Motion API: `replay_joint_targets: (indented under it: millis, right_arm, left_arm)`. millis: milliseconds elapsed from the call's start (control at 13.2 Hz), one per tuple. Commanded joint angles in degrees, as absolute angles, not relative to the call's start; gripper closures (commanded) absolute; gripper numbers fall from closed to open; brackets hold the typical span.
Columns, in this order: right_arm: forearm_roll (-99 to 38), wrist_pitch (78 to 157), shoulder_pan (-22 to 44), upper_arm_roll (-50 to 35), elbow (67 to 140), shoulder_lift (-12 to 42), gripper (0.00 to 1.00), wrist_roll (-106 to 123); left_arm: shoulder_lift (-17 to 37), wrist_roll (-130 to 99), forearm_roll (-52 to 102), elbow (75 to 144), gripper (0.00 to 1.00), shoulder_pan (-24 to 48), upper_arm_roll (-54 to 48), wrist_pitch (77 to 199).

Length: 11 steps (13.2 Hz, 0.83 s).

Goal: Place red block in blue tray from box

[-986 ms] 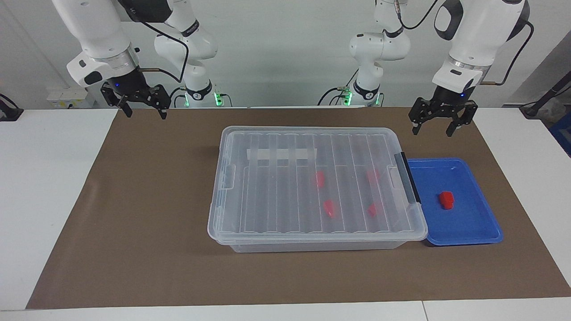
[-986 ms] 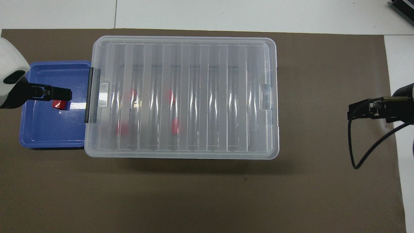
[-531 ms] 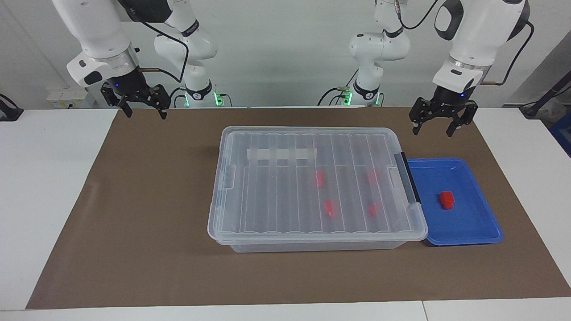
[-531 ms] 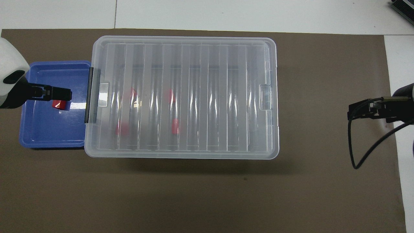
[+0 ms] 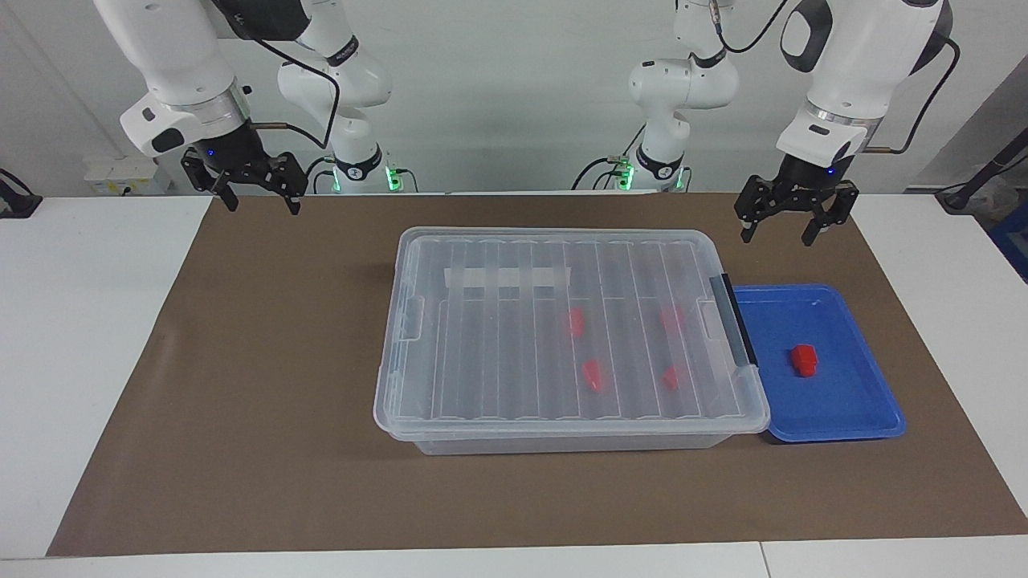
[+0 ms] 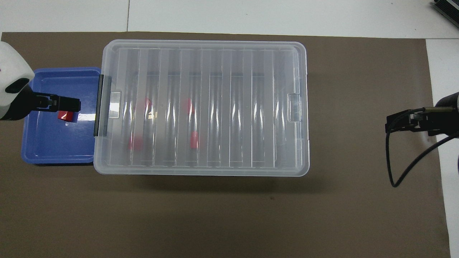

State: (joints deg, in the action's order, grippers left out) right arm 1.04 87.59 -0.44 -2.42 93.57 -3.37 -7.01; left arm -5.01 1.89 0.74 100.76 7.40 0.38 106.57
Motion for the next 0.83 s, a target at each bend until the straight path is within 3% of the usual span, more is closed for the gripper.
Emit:
replay_joint_targets:
  millis: [0,759]
  right_arm:
    - [0.0,87.5,-1.2,-2.7,94.1,-4.1,0.00,-6.9]
    - [0.0,87.5,-1.1,-2.7,94.1,-4.1,0.00,-6.9]
  left_arm:
    - [-5.6,2.1,0.7,101.0,0.00,8.2,1.1,107.0]
    - [-5.5,2.1,0.7,101.0,0.00,3.5,-3.2,107.1]
